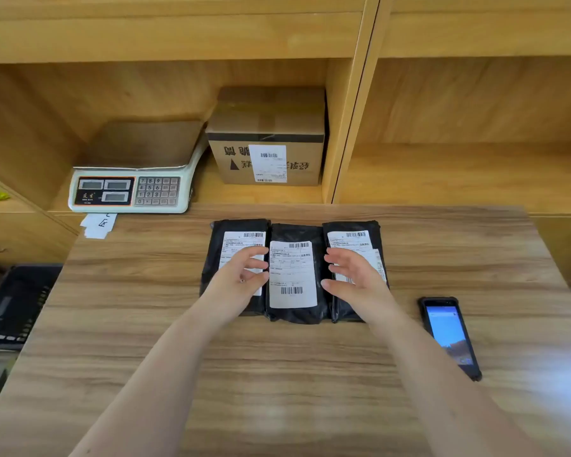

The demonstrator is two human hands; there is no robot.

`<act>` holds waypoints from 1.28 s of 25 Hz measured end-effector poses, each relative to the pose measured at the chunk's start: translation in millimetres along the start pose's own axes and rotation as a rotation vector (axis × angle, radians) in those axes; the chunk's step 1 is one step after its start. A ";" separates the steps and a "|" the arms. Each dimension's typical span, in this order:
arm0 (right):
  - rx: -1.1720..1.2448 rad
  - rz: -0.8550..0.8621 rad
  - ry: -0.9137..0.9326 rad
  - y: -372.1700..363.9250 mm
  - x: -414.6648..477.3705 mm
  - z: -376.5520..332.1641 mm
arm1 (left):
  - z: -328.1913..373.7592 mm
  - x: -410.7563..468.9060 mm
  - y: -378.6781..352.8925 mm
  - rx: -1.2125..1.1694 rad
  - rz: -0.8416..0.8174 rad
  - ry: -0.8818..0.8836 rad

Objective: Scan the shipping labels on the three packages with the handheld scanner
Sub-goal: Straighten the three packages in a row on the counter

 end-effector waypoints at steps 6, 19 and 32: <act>0.013 0.067 -0.141 -10.3 8.3 35.4 | -35.9 13.5 -35.3 -0.065 -0.138 0.212; -0.069 0.059 -0.313 -41.4 30.2 51.2 | -61.3 46.2 -50.2 -0.100 0.004 0.373; -0.037 0.161 -0.443 -27.6 43.6 71.4 | -80.2 50.5 -62.4 -0.136 -0.002 0.542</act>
Point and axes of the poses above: each hand's wrist, its own x-axis towards the middle knuckle, its own y-axis out of the back of the hand, z = x × y, the point moved 7 cm from there along x, towards the middle knuckle, and after that the axes turned 3 degrees about y, right-handed, at the moved point
